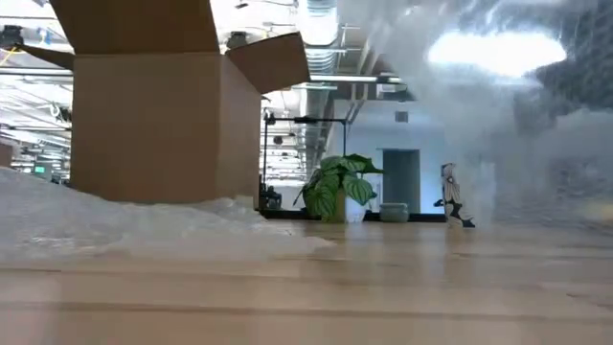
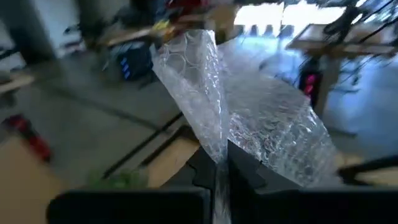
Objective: Wrap mug
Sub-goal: Wrap the green mug with the bubble wrap
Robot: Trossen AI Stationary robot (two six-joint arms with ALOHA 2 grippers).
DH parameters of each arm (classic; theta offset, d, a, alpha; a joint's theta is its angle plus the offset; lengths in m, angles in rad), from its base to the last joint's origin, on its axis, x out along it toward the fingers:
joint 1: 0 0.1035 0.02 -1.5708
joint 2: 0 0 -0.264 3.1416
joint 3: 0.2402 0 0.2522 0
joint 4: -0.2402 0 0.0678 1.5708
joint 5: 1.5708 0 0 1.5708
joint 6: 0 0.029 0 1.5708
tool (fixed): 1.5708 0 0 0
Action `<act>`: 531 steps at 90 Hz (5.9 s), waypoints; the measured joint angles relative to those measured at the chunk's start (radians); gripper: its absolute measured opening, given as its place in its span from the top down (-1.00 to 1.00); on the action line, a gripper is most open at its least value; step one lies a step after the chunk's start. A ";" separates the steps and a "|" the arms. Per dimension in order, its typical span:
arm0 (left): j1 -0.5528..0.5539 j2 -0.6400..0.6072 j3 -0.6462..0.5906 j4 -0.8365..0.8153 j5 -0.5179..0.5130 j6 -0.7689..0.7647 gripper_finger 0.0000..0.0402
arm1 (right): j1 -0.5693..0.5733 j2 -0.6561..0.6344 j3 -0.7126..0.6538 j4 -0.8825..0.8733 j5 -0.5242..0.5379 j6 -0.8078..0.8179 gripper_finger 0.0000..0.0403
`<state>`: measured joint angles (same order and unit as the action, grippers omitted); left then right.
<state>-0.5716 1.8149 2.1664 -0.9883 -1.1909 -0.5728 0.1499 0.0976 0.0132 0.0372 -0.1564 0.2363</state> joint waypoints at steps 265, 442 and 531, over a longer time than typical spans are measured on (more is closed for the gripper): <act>0.339 0.327 -0.461 0.358 1.084 0.001 0.99 | 0.000 0.000 0.000 0.000 0.000 0.000 1.00; -0.150 0.020 -0.210 -0.558 0.766 -1.004 0.17 | 0.000 0.000 0.000 0.000 0.000 0.000 1.00; -0.208 0.019 -0.306 -0.561 0.973 -1.517 0.18 | 0.047 0.483 0.340 -0.009 -0.061 0.395 1.00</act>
<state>-0.7796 1.8336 1.8606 -1.5495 -0.2175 -2.0896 0.1968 0.5803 0.3533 0.0282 -0.2176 0.6317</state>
